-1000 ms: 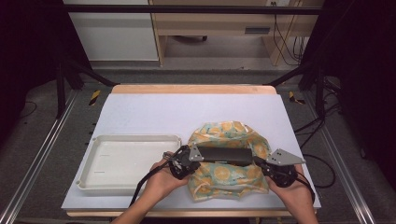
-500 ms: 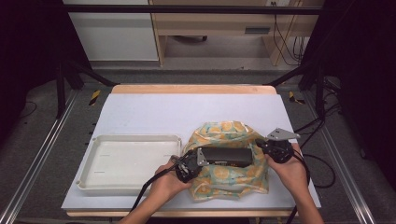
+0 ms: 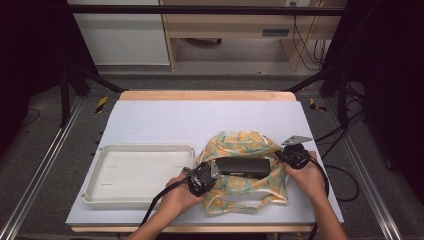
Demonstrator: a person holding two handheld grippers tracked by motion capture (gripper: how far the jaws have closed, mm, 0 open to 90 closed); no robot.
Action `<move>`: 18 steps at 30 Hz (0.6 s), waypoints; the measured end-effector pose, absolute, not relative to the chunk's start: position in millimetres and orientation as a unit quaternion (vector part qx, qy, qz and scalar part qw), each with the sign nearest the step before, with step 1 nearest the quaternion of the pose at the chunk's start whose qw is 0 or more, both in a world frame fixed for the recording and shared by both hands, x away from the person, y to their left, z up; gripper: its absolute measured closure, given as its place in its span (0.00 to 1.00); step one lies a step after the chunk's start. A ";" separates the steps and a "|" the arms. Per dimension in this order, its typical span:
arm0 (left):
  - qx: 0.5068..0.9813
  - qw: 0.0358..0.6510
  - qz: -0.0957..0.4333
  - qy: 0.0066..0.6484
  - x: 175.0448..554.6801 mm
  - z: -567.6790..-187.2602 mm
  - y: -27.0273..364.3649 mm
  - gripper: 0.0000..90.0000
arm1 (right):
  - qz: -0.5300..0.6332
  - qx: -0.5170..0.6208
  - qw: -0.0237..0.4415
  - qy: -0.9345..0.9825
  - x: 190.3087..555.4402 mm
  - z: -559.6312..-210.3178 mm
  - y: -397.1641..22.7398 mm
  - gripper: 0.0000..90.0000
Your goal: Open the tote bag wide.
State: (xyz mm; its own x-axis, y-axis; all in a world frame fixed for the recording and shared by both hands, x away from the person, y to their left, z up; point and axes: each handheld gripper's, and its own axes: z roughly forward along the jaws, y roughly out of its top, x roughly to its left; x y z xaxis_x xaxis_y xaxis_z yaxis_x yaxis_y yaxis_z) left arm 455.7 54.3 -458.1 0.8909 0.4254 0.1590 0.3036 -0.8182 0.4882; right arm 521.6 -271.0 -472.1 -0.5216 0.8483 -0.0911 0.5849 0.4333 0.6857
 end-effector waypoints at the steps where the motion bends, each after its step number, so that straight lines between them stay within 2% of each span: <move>1: 0.945 0.231 0.132 0.192 455.6 -458.0 54.8 1.00 | 0.298 0.439 0.220 0.818 522.3 -473.6 -271.9 1.00; 5: 0.945 0.232 0.132 0.191 455.3 -457.8 55.4 1.00 | 0.297 0.442 0.219 0.818 521.6 -474.0 -272.6 1.00; 8: 0.943 0.240 0.134 0.188 453.1 -452.7 57.5 1.00 | 0.321 0.438 0.230 0.808 512.5 -461.8 -270.6 1.00; 14: 0.932 0.270 0.154 0.187 449.1 -422.5 66.6 1.00 | 0.365 0.405 0.263 0.796 475.7 -427.5 -264.2 1.00; 18: 0.920 0.295 0.174 0.190 453.6 -401.8 71.3 1.00 | 0.389 0.386 0.268 0.792 445.7 -416.2 -258.8 1.00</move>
State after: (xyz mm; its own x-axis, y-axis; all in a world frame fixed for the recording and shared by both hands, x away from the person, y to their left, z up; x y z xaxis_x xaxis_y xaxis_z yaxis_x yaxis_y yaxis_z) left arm 453.6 71.3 -401.8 0.8674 0.4523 0.2076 0.2468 -0.7532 0.6098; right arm 445.7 -258.8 -416.2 -0.5579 0.8205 -0.1245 0.4040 0.3996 0.8229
